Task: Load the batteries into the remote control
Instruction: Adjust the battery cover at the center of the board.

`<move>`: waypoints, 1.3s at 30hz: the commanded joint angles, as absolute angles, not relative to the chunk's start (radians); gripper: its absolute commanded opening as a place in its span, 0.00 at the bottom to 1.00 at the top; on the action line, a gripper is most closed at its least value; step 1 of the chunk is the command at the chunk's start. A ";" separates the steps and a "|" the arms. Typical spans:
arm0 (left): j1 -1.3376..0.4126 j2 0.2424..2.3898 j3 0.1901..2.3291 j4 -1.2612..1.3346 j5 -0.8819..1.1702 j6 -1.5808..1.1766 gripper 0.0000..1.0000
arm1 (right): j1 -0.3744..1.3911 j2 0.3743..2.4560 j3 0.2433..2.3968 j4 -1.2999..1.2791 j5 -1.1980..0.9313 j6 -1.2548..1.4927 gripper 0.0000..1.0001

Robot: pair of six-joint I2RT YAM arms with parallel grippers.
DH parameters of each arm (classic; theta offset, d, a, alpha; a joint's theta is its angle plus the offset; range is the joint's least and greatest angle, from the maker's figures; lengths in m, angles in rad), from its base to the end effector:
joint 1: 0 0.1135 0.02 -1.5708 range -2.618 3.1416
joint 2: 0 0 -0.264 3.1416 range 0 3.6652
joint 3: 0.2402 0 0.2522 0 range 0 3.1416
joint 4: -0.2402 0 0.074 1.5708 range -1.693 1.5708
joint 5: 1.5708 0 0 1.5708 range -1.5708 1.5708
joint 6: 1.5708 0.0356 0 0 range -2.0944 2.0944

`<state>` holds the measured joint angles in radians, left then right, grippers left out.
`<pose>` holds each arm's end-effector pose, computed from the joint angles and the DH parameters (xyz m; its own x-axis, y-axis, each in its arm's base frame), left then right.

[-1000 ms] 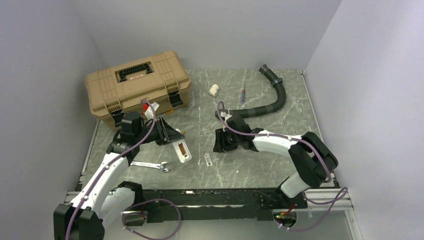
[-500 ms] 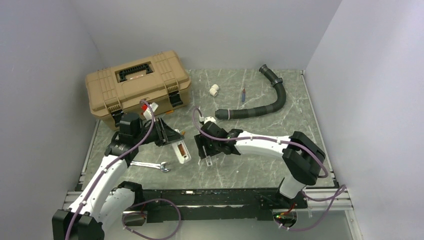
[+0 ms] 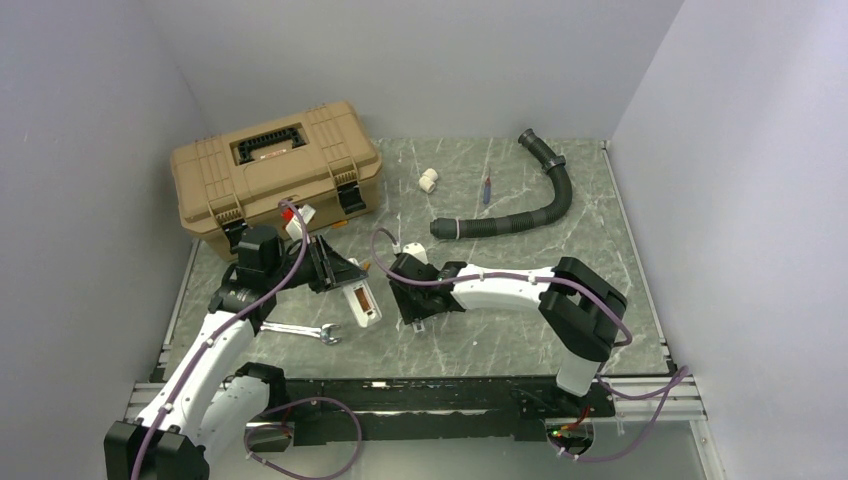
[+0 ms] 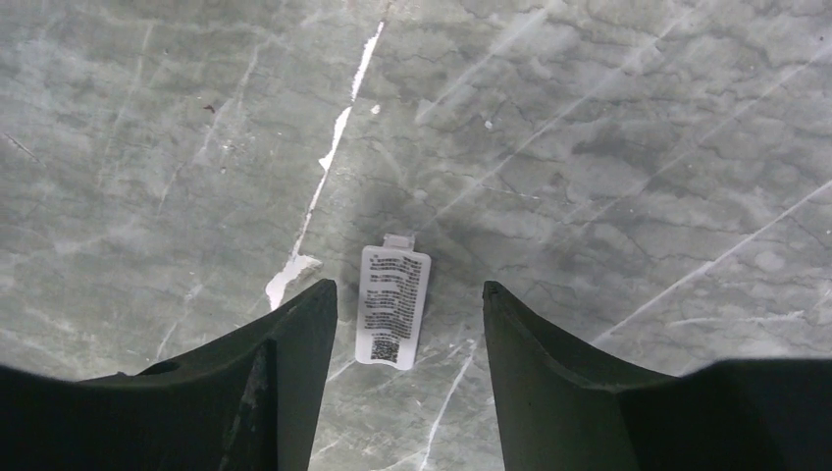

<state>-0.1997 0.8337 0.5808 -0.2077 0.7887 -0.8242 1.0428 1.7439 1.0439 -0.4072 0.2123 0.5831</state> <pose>0.1748 -0.0612 0.2617 -0.8557 -0.3546 -0.3769 0.1982 0.4482 -0.8717 0.1778 0.2900 0.1643 -0.8150 -0.3290 -0.4771 -0.4171 0.9045 0.0889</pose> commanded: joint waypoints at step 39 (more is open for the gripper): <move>-0.179 0.780 0.656 -0.330 0.807 -0.735 0.00 | 1.070 1.629 0.912 -0.236 -0.191 -0.209 0.41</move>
